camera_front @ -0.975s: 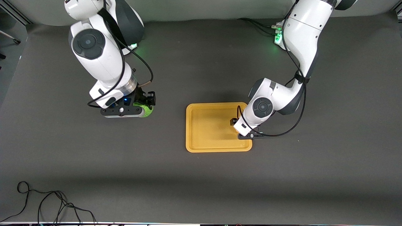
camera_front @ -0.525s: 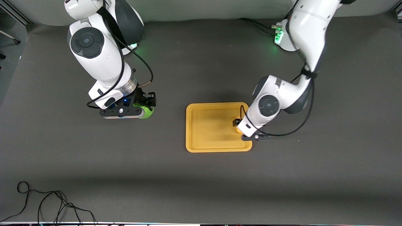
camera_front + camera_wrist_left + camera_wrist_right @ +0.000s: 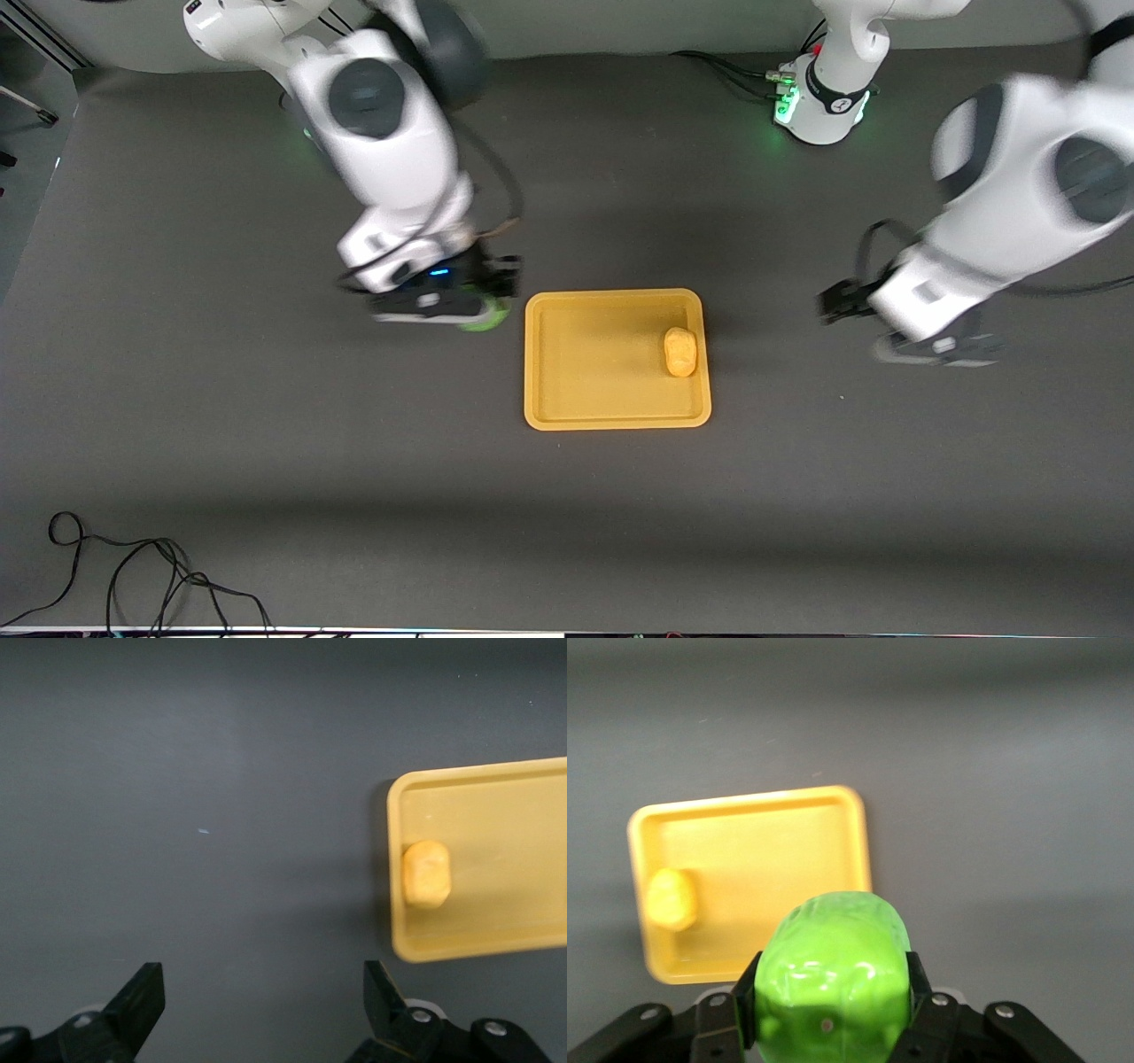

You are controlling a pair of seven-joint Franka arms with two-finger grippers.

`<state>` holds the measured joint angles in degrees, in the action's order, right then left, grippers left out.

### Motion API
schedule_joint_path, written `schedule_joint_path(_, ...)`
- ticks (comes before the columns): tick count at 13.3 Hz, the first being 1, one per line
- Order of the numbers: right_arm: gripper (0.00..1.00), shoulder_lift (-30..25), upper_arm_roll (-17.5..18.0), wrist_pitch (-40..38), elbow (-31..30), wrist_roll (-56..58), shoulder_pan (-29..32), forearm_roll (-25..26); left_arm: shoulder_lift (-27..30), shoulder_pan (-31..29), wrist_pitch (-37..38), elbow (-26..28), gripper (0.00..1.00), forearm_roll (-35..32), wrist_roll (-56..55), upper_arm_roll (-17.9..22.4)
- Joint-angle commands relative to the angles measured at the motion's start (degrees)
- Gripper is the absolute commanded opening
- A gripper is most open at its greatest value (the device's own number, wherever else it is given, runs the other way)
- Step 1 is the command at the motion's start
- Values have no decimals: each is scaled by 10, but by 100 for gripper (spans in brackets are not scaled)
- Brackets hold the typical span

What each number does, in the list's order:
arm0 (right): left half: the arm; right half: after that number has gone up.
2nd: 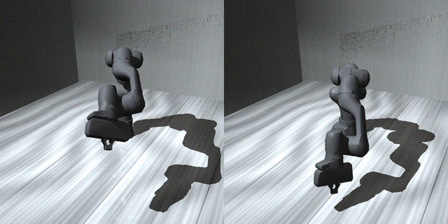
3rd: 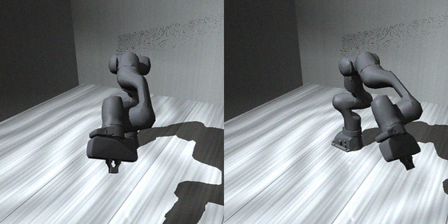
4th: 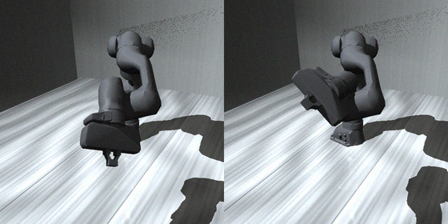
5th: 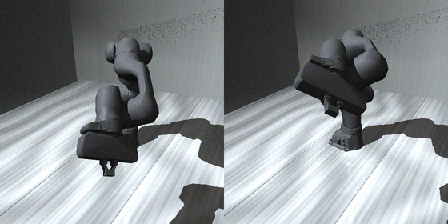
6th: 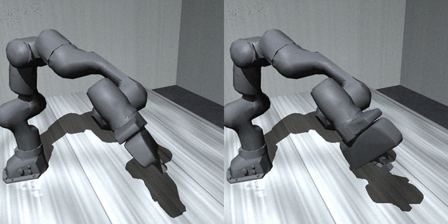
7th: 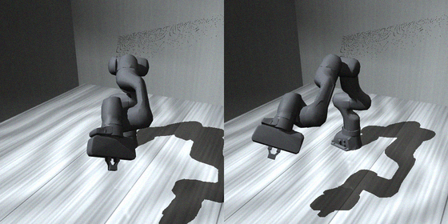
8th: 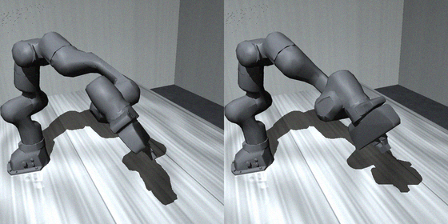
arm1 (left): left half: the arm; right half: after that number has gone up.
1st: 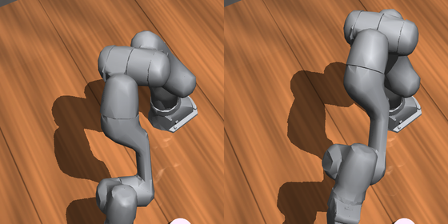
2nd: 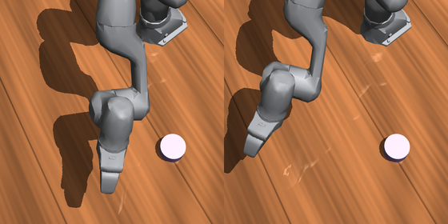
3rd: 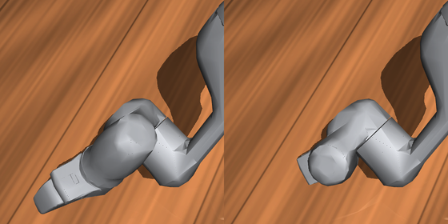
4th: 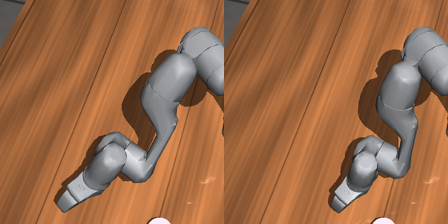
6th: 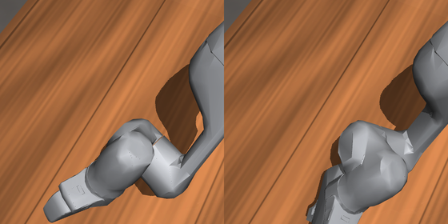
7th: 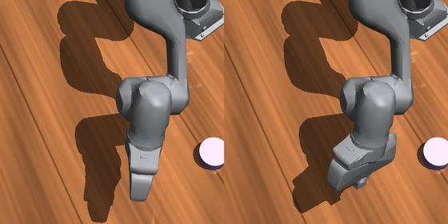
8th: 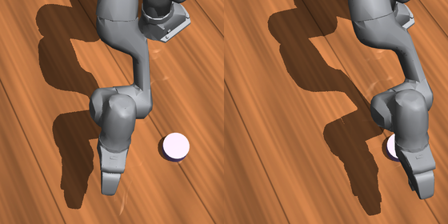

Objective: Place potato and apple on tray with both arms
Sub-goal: 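Carry the apple onto the tray with the right gripper while the left withdraws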

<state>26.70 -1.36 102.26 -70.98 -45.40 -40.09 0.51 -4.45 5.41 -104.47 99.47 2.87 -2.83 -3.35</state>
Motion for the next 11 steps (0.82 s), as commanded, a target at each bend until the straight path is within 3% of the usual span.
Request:
schedule_joint_path(1,36,105,-4,-17,134,-76,-47,7,51,-56,24,24,100,-6,70,-6)
schedule_joint_path(4,36,178,-5,32,150,-103,-67,9,75,-97,61,22,100,-9,120,-1)
schedule_joint_path(7,36,238,-5,89,146,-103,-67,17,88,-96,77,17,100,-48,128,-2)
schedule_joint_path(11,37,310,-9,159,146,-106,-82,46,88,-93,83,9,100,-50,122,-3)
